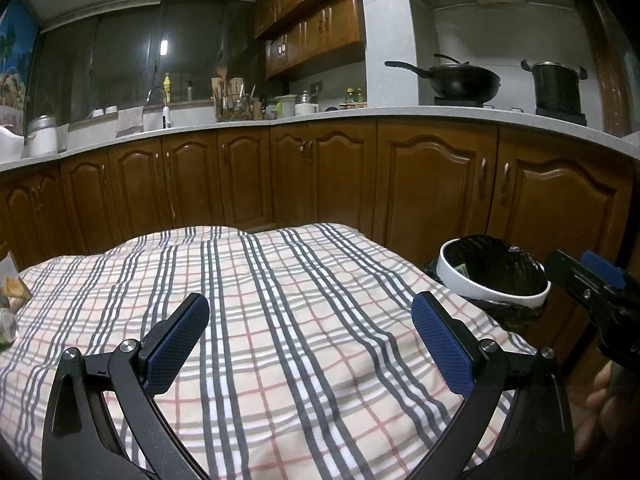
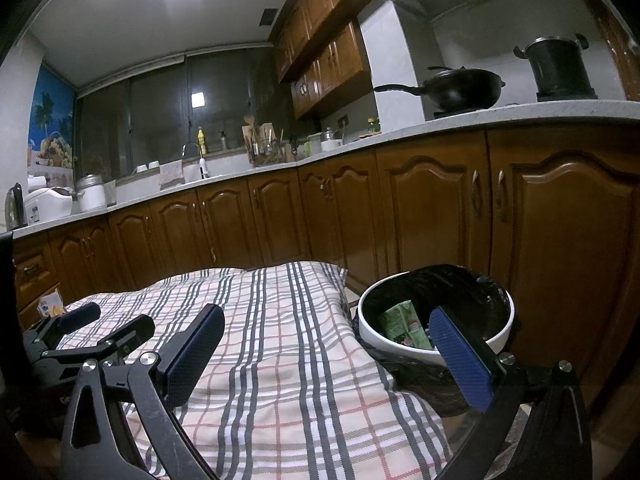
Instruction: Collect trash
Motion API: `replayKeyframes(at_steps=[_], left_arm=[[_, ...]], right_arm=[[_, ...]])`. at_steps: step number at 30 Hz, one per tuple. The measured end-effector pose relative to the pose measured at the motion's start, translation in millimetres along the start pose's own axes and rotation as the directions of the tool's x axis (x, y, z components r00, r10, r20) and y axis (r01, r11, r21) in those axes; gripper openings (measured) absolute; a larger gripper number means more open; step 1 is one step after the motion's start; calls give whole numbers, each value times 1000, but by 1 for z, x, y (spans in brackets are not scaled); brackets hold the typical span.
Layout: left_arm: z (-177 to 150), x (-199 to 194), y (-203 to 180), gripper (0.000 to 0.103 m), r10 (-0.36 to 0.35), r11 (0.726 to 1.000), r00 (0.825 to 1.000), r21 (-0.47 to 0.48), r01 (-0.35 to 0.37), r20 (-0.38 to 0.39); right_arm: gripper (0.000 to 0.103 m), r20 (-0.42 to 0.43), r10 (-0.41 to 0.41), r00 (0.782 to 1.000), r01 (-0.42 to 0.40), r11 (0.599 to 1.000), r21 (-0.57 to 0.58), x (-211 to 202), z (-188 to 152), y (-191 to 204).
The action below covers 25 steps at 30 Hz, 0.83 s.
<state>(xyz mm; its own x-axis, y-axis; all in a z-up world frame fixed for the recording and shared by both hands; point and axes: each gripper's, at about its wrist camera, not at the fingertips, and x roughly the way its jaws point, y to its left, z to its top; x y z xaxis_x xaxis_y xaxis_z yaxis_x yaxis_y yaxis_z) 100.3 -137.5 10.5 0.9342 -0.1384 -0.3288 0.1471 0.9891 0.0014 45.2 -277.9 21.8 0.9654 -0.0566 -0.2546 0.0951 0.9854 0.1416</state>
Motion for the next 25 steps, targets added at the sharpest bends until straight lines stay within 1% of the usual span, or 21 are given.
replayKeyframes(at_steps=[8,14,25], left_arm=[[-1,2,1,103,2,1000,1000,-4,-2,-10],[0,3,0,103,2,1000,1000,-6,-2,-12],[0,5,-2,103,-6,1000,1000,-9,6,-26]], right_arm=[[103,-8,2,1000,-2,1000,2,-2,2,2],[103,-15,4,1000,-4,1000,7,5,5,-5],[103,-23,8,1000,-8,1000,4,8,4,-5]])
